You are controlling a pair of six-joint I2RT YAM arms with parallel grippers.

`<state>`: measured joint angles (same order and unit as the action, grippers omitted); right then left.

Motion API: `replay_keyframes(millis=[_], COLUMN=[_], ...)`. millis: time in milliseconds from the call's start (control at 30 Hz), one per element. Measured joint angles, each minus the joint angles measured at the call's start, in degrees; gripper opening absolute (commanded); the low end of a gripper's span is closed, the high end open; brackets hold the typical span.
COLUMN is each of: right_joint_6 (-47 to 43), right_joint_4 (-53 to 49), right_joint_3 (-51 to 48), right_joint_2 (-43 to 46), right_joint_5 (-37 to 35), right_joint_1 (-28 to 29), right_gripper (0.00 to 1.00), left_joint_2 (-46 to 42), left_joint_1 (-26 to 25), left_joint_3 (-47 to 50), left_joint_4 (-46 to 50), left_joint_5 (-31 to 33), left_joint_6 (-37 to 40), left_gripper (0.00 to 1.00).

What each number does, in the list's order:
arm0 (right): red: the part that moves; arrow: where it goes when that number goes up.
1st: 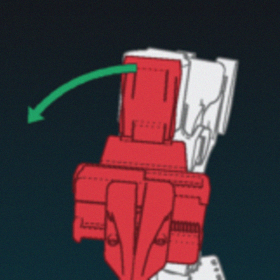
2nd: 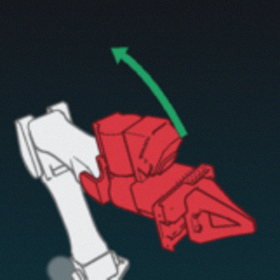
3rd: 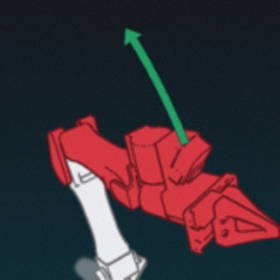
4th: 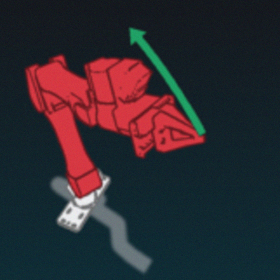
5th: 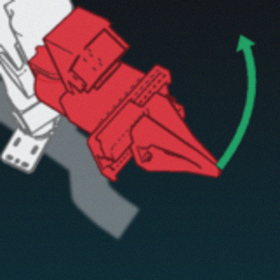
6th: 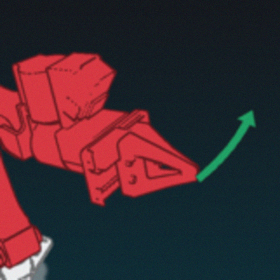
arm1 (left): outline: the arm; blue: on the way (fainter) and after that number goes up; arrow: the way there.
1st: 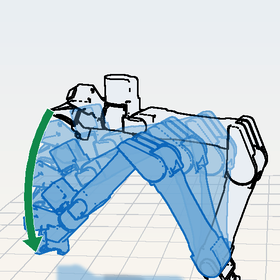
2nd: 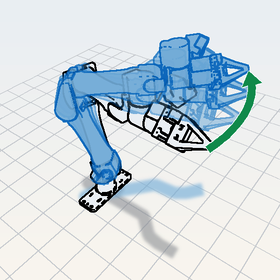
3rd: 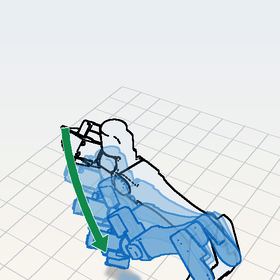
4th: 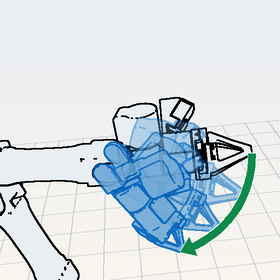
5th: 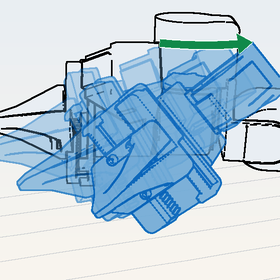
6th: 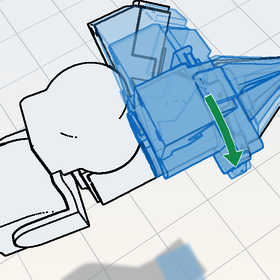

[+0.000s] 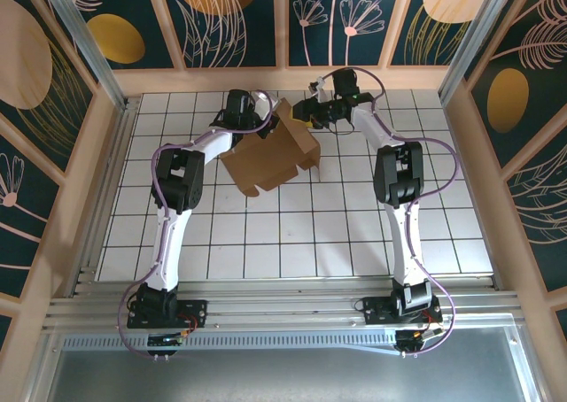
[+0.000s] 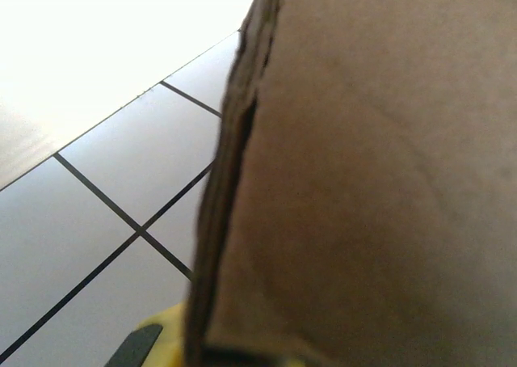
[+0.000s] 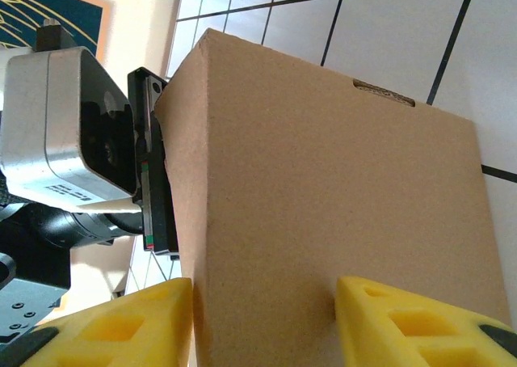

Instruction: Fold the paper box

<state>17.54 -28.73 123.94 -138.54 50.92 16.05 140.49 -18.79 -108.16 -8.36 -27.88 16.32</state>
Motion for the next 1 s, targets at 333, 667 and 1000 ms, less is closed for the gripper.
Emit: replay_keyframes(millis=[333,667,1000], right_joint_6=[0.50,1.03,-4.02], right_joint_4=[0.39,0.20,0.26], right_joint_3=[-0.37,-1.90,-11.91], right_joint_2=[0.09,1.44,17.62], right_joint_5=[0.28,-0.63,-17.62], right_joint_1=[0.00,-0.57,-0.44], right_gripper=[0.52,0.76,0.88], left_joint_2=[-0.46,-10.99,-28.68], left_joint_1=[-1.07,-1.07,-0.98], left_joint_3=[2.51,16.11,29.24], left_joint_4=[-2.73,-4.57,-6.38], left_joint_5=[1.11,4.55,11.65], left_joint_6=[-0.50,-4.20,-17.16], left_gripper=[0.42,0.51,0.49])
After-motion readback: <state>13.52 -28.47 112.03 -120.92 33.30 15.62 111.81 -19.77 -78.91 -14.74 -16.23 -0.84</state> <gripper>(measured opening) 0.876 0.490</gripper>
